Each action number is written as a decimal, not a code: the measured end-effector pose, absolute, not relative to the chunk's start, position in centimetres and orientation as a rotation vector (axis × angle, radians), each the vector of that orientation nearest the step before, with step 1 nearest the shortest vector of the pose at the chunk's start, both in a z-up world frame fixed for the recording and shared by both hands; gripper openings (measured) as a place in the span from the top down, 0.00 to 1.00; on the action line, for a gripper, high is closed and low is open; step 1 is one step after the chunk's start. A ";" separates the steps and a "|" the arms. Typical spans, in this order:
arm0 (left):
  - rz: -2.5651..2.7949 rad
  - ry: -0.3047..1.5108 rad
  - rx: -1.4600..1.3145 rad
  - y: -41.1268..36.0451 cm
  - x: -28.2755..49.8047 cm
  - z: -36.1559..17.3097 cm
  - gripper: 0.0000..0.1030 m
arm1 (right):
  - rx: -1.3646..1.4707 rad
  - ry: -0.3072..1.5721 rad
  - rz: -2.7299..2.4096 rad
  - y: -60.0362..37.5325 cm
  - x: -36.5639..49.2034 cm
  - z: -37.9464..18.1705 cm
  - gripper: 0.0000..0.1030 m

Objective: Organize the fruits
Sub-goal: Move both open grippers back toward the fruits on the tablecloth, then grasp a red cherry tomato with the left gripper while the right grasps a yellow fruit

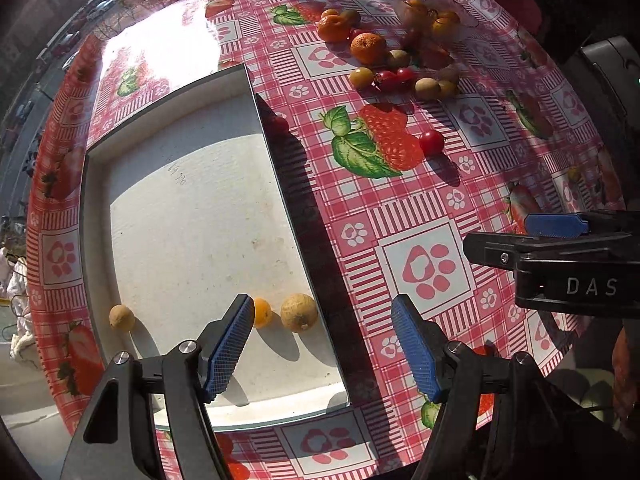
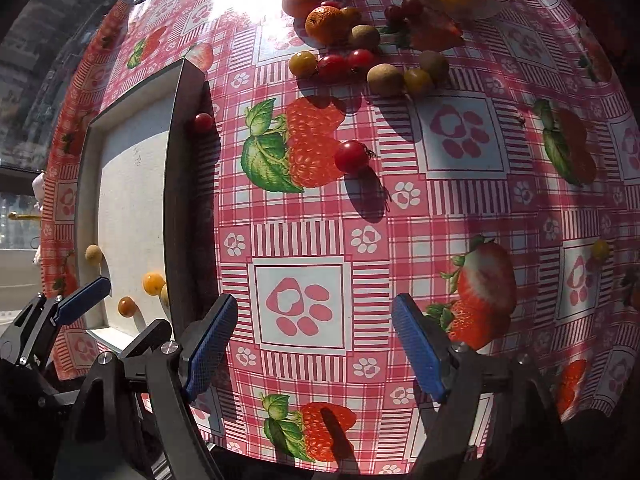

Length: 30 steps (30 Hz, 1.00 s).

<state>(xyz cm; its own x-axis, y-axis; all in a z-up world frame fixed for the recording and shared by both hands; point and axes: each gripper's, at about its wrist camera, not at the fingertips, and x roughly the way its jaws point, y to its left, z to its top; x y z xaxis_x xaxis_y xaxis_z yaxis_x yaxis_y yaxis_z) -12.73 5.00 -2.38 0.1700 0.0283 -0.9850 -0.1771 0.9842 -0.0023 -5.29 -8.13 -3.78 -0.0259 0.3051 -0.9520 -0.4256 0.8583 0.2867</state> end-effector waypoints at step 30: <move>0.169 1.428 -0.143 -1.0 1.7 -8.0 0.30 | 0.126 1.452 0.239 -30.7 6.1 -9.1 0.20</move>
